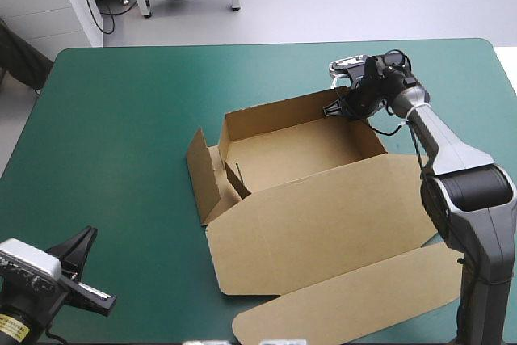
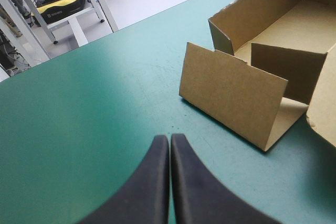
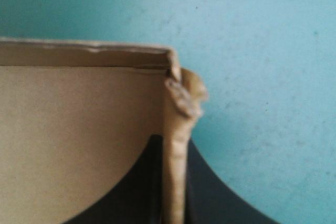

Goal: Fold the box

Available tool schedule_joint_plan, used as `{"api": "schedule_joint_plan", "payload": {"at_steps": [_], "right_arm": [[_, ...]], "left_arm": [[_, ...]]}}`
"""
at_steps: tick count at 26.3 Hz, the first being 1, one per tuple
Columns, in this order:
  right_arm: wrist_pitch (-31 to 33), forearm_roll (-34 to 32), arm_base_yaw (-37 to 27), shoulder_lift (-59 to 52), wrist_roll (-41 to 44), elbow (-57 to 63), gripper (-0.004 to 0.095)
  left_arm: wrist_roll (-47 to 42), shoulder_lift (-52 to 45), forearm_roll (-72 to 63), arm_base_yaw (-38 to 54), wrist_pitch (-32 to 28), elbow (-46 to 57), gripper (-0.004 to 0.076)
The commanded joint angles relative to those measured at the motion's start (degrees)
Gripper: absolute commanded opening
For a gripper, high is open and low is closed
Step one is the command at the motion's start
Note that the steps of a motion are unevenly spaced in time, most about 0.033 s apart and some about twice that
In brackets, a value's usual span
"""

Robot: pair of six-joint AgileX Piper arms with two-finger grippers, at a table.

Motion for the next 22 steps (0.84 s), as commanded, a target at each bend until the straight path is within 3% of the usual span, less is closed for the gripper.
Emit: {"api": "schedule_joint_plan", "payload": {"at_steps": [1, 10, 13, 18, 22], "right_arm": [[13.7, 2.1, 2.3, -1.8, 1.2, 3.2, -0.0015], [13.5, -1.3, 3.6, -2.7, -0.1, -0.5, 0.0013], [13.5, -0.6, 3.6, -2.8, -2.0, -3.6, 0.0127], [13.5, -1.8, 3.6, -4.3, -2.7, -11.3, 0.0432], [13.5, -5.6, 3.6, -9.0, -1.7, -13.6, 0.0473]], "left_arm": [[-0.5, 1.2, -0.1, -0.1, -3.6, -1.3, -0.0008], [-0.5, 1.2, -0.1, -0.1, -3.3, -1.3, -0.0008], [-0.5, 1.2, -0.1, -0.1, -3.1, -1.3, -0.0008], [-0.5, 1.2, -0.1, -0.1, -1.5, -1.3, -0.0008], [-0.5, 1.2, -0.1, -0.1, -0.8, -1.3, -0.0008]]}}
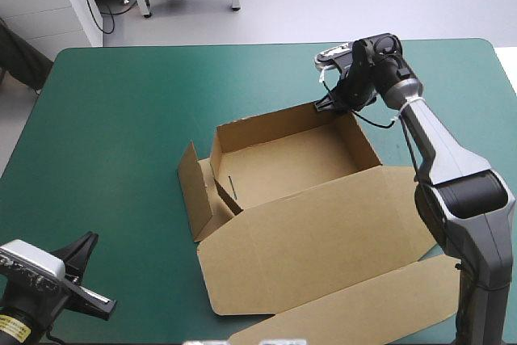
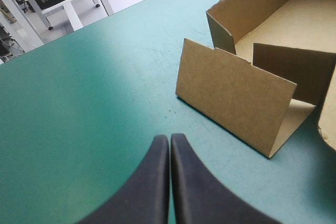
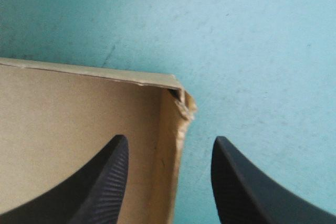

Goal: Fold the box

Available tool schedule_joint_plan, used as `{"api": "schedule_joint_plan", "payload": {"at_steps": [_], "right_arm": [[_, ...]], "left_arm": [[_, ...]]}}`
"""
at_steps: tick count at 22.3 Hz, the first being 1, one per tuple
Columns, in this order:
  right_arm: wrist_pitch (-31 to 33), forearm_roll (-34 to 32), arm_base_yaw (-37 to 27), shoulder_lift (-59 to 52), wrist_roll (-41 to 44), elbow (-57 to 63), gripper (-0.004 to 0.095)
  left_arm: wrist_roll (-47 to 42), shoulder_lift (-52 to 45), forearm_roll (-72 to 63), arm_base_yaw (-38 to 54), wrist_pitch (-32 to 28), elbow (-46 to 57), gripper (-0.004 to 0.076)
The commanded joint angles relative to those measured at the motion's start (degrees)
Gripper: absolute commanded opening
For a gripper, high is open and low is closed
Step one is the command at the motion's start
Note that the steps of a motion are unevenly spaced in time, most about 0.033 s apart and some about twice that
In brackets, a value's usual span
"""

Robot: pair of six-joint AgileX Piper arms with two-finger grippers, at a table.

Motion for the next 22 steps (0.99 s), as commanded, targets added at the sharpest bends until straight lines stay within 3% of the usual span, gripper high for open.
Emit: {"api": "schedule_joint_plan", "payload": {"at_steps": [1, 9, 15, 22], "right_arm": [[1.2, -3.2, 0.0, -7.6, 0.6, -2.2, 0.0473], [1.2, -4.4, 0.0, -20.1, 1.4, -2.2, 0.0471], [1.2, -4.3, 0.0, -17.4, 1.4, -0.3, 0.0471], [0.6, -3.8, 0.0, -10.5, 1.4, 12.2, 0.0471]], "left_arm": [[-0.5, 1.1, -0.5, -0.1, -3.7, -1.3, -0.0008], [-0.5, 1.1, -0.5, -0.1, -3.7, -1.3, -0.0008], [-0.5, 1.1, -0.5, -0.1, -3.7, -1.3, -0.0008], [-0.5, 1.1, -0.5, -0.1, -3.7, -1.3, -0.0008]]}}
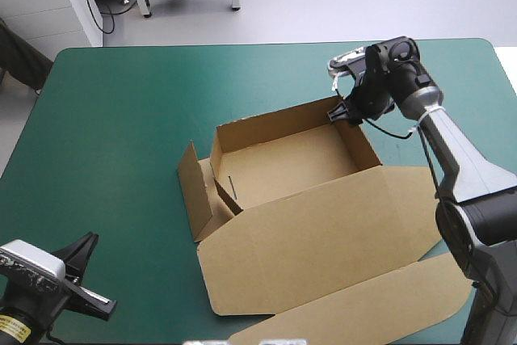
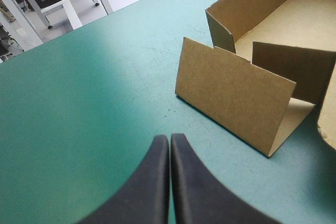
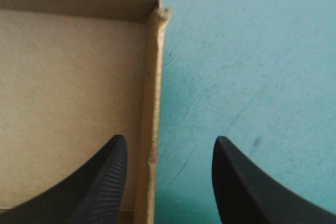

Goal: Fold the box

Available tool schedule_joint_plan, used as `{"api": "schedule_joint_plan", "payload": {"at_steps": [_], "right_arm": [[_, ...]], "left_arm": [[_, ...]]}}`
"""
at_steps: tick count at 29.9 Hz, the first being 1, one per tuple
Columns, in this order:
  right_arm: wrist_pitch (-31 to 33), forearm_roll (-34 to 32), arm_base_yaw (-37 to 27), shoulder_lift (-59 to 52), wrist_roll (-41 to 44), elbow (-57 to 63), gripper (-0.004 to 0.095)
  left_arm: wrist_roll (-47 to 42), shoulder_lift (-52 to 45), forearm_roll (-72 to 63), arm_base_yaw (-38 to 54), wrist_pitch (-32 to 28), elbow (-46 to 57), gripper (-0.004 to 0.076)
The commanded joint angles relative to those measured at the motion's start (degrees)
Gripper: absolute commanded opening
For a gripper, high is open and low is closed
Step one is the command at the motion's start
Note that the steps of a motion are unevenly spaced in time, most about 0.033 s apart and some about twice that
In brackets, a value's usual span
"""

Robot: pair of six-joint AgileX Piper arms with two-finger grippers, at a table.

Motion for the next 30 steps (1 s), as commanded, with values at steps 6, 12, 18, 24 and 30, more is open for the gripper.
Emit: {"api": "schedule_joint_plan", "payload": {"at_steps": [6, 12, 18, 24, 30], "right_arm": [[-5.9, 1.6, 0.0, 1.8, 0.1, 3.8, 0.0409], [-5.9, 1.9, 0.0, 2.6, 1.5, 3.6, 0.0073], [-1.3, -4.1, 0.0, 1.2, 4.5, 1.2, -0.002], [0.6, -5.2, -0.9, -3.1, 5.2, -3.3, -0.002], [0.6, -5.2, -2.3, -11.0, 5.3, -6.0, -0.002]], "left_arm": [[-0.5, 1.1, -0.5, -0.1, -3.9, -1.3, -0.0008], [-0.5, 1.1, -0.5, -0.1, -3.9, -1.3, -0.0008], [-0.5, 1.1, -0.5, -0.1, -3.9, -1.3, -0.0008], [-0.5, 1.1, -0.5, -0.1, -3.9, -1.3, -0.0008], [-0.5, 1.1, -0.6, -0.1, -7.3, -0.4, -0.0008]]}}
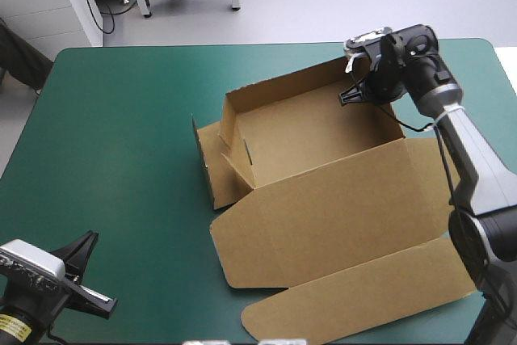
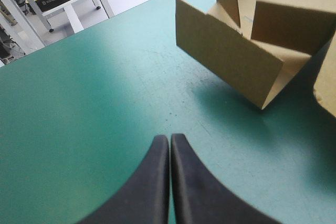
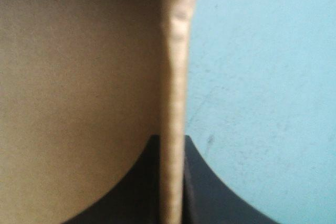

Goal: Fold the box

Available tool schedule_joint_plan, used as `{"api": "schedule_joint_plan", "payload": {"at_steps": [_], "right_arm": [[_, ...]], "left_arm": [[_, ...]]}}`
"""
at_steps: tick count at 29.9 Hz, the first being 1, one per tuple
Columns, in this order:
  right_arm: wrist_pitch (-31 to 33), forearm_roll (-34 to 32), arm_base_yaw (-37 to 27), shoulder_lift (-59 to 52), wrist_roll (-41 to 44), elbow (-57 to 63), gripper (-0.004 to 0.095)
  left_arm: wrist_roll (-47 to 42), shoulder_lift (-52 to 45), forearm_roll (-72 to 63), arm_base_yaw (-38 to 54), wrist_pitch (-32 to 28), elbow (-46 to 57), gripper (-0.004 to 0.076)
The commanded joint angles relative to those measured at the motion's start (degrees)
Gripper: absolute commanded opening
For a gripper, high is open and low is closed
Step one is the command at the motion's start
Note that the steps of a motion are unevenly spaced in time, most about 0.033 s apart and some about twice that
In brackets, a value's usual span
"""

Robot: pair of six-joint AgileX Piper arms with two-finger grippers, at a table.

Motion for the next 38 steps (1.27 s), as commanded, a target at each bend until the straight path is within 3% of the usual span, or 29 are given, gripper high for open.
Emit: {"api": "schedule_joint_plan", "payload": {"at_steps": [1, 12, 15, 17, 22, 25, 29, 34, 38], "right_arm": [[0.9, -0.8, -1.2, -8.8, 0.2, -2.8, -0.002], [0.9, -1.0, -2.8, -20.9, 1.5, -2.8, -0.002], [0.9, -1.0, -2.8, -21.3, 1.5, -2.8, -0.0021], [0.9, -0.7, -2.8, -21.3, 1.5, -2.7, -0.002], [0.9, -0.2, -2.8, -21.3, 1.5, -0.8, -0.002], [0.9, -0.2, -2.8, -21.3, 1.4, 0.6, -0.002], [0.9, 0.2, -2.8, -21.3, 1.4, 1.3, -0.002], [0.9, 0.2, -2.8, -21.3, 0.9, 1.3, -0.002], [0.9, 1.1, -2.8, -21.3, 0.7, 1.3, -0.002]], "left_arm": [[-0.5, 1.1, -0.6, -0.1, -7.0, -0.2, -0.0008], [-0.7, 1.1, -4.0, -0.1, -14.6, 5.0, -0.0006], [-0.7, 1.1, -6.2, -0.1, -15.0, 5.0, 0.0036], [-0.7, 1.1, -7.8, -0.1, -15.1, 5.0, 0.0118], [-0.7, 1.1, -10.4, -0.1, -15.1, 5.0, 0.0445], [-0.7, 1.1, -14.4, -0.1, -15.3, 5.0, 0.0525], [-0.7, 1.1, -23.1, -0.1, -15.3, 5.0, 0.0494], [6.8, 1.1, -23.3, -0.1, -15.3, 4.9, 0.0458], [6.6, 4.2, -23.2, -0.1, -15.0, 2.3, 0.0447]]}}
